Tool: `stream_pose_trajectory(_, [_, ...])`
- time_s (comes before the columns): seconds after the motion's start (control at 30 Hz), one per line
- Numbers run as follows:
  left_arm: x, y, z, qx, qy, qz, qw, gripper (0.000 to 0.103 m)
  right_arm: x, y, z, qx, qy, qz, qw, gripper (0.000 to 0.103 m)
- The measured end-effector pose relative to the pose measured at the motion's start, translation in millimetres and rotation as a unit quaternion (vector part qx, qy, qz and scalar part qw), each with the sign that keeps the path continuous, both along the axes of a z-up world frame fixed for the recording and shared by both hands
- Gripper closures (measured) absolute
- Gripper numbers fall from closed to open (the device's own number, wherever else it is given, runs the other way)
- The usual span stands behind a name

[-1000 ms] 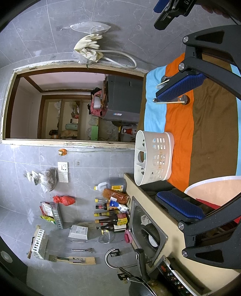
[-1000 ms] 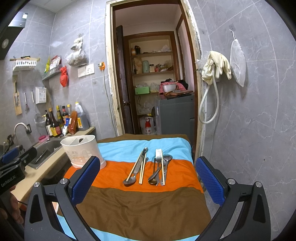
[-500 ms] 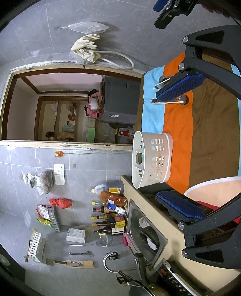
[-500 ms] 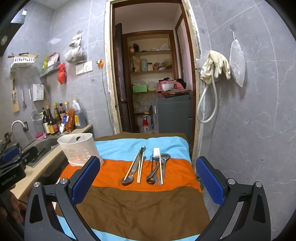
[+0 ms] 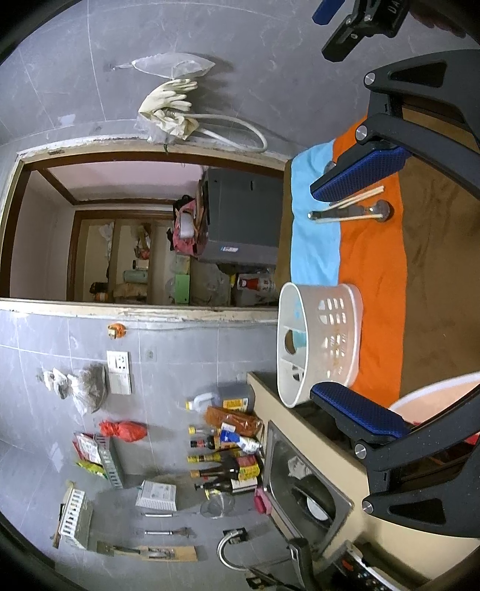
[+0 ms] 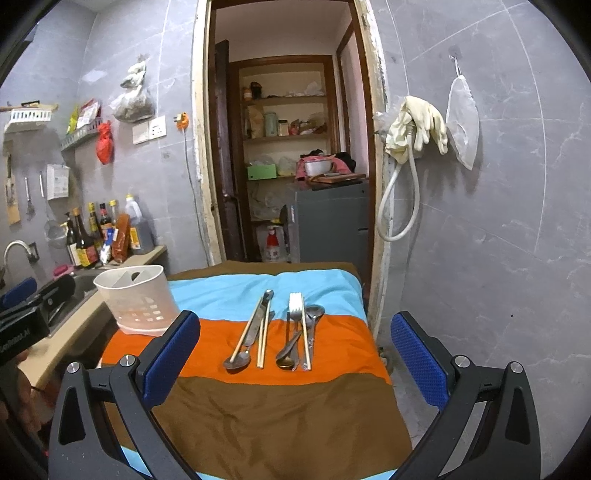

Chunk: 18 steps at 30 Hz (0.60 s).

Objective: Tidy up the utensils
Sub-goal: 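Lower the left tool onto a wooden chopstick and close on it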

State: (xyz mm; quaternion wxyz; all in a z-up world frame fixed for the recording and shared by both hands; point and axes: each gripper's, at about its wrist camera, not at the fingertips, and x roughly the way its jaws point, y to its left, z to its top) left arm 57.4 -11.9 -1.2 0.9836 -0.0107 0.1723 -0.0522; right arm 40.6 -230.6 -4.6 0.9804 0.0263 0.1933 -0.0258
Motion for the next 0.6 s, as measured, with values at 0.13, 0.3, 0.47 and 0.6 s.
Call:
stream_pose_trajectory(0.13, [18,-10,-1,-0.002,0.008,-0.005,1.0000,0.007,11,-7,2,-0.004,0.004,-0.005,1.000,0.000])
stream_pose_trajectory(0.3, [44,-27,-4,0.004,0.011,-0.010,0.9999,0.007,36,-19,-3,-0.005,0.011,-0.009,1.000,0.000])
stream_pose_trajectory(0.47, [84,-52,-17,0.018,0.022,-0.018,0.9994,0.007,70,-36,-14,-0.010,0.017,-0.002,1.000,0.000])
stream_pose_trajectory(0.6, [118,-70,-34,0.027,0.044,-0.022,0.9984,0.007,100,-50,-26,-0.022,0.018,0.007,1.000,0.000])
